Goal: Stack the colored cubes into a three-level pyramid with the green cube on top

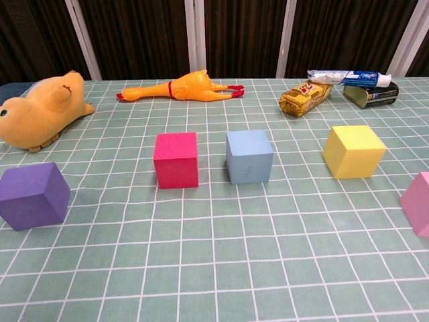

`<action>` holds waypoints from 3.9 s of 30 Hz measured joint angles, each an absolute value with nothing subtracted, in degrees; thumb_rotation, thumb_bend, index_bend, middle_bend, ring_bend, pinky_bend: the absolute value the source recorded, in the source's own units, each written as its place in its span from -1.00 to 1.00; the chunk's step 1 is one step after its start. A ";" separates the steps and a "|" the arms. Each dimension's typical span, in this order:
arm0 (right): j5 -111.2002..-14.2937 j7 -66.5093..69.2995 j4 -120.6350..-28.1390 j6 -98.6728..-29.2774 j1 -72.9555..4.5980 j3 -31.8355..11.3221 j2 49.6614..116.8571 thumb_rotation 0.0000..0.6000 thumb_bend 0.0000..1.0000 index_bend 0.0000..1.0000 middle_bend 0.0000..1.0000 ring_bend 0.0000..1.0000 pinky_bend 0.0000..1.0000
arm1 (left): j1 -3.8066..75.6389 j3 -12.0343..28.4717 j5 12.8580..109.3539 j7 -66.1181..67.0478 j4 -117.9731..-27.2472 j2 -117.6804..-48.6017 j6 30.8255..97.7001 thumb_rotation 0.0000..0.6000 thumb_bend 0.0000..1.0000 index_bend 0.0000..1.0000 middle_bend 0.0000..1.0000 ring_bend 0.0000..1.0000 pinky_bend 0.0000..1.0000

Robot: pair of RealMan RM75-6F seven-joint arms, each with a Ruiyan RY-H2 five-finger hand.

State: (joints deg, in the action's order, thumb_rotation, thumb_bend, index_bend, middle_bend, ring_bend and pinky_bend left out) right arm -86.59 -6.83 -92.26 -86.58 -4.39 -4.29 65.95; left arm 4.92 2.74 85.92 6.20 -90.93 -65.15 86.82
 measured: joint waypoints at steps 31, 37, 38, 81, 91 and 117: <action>-84.50 -4.26 -92.94 -85.36 -4.48 -4.93 65.46 1.00 -0.43 -1.00 -1.00 -1.00 -1.00 | 4.70 2.96 85.13 6.36 -93.04 -64.76 86.72 1.00 -1.00 -1.00 -1.00 -1.00 -0.96; -83.36 -2.59 -93.50 -84.37 -4.64 -5.19 65.25 1.00 -0.44 -1.00 -1.00 -1.00 -1.00 | 5.47 3.61 85.50 9.38 -97.14 -63.59 86.63 1.00 -0.99 -1.00 -1.00 -1.00 -0.94; -83.23 -2.24 -93.58 -84.19 -4.68 -5.22 65.18 1.00 -0.44 -1.00 -1.00 -1.00 -1.00 | 5.84 3.91 85.43 10.28 -98.55 -63.24 86.37 1.00 -0.98 -1.00 -0.99 -1.00 -0.92; -79.28 7.56 -95.30 -78.60 -5.60 -5.68 62.95 1.00 -0.44 -1.00 -1.00 -1.00 -1.00 | 47.95 17.79 36.53 54.73 -106.71 -88.15 71.55 1.00 -0.40 -1.00 -0.44 -0.91 -0.76; -79.57 8.54 -95.41 -78.50 -5.60 -5.54 62.78 1.00 -0.44 -1.00 -1.00 -1.00 -1.00 | 50.97 17.01 34.68 54.97 -103.53 -92.27 72.15 1.00 -0.33 -1.00 -0.46 -0.91 -0.76; -79.52 9.96 -95.97 -77.58 -5.72 -5.12 62.31 1.00 -0.44 -1.00 -1.00 -1.00 -1.00 | 54.89 16.25 29.32 53.83 -97.58 -97.20 70.89 1.00 -0.39 -1.00 -0.54 -0.91 -0.76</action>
